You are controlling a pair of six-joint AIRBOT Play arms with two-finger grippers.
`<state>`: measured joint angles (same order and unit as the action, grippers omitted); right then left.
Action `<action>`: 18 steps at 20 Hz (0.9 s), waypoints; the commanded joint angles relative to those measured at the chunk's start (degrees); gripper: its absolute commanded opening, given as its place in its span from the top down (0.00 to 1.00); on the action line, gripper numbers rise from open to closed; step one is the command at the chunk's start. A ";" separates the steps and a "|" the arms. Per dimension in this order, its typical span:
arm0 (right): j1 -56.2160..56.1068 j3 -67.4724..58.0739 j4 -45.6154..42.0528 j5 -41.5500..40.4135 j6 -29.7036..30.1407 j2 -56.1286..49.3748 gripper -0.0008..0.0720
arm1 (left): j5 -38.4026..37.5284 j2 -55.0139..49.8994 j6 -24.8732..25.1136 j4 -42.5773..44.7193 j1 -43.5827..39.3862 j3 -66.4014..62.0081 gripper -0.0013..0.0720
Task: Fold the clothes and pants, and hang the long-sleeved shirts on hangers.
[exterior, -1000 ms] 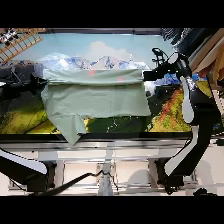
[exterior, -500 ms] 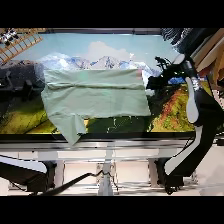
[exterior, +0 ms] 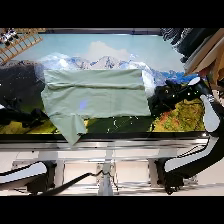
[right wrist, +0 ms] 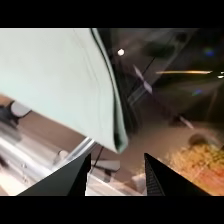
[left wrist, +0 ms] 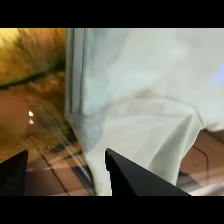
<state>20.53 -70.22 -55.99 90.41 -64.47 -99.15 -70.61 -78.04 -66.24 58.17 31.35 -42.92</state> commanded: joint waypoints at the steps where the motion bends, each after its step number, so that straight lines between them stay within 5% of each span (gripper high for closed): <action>1: 1.31 3.98 0.92 -0.90 4.33 0.81 0.44 | 4.07 1.40 3.74 -2.47 -1.79 6.64 0.27; 7: -0.85 5.40 4.28 -4.13 6.45 0.74 0.49 | 9.99 1.36 3.74 -2.91 -7.98 8.79 0.37; 8: -1.55 5.99 4.37 -4.72 7.10 0.74 0.53 | 10.01 1.36 3.74 -2.93 -8.57 8.79 0.45; 9: -2.27 6.43 4.35 -5.38 7.32 0.74 0.59 | 9.97 1.36 3.98 -2.93 -8.90 8.79 0.66; 11: -3.06 6.58 5.11 -5.97 7.80 0.76 0.90 | 8.85 1.36 4.42 -3.17 -8.87 8.79 0.87; 12: -3.06 6.58 6.25 -5.55 7.85 0.81 0.97 | 7.45 1.40 5.68 -3.17 -8.76 8.76 0.97; 18: -2.91 4.37 7.63 0.17 6.62 7.23 0.97 | -5.62 2.60 8.00 -7.87 -4.72 3.02 0.97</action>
<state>17.74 -64.49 -49.04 88.27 -56.69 -95.09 -68.01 -76.16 -59.11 56.12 24.67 -36.45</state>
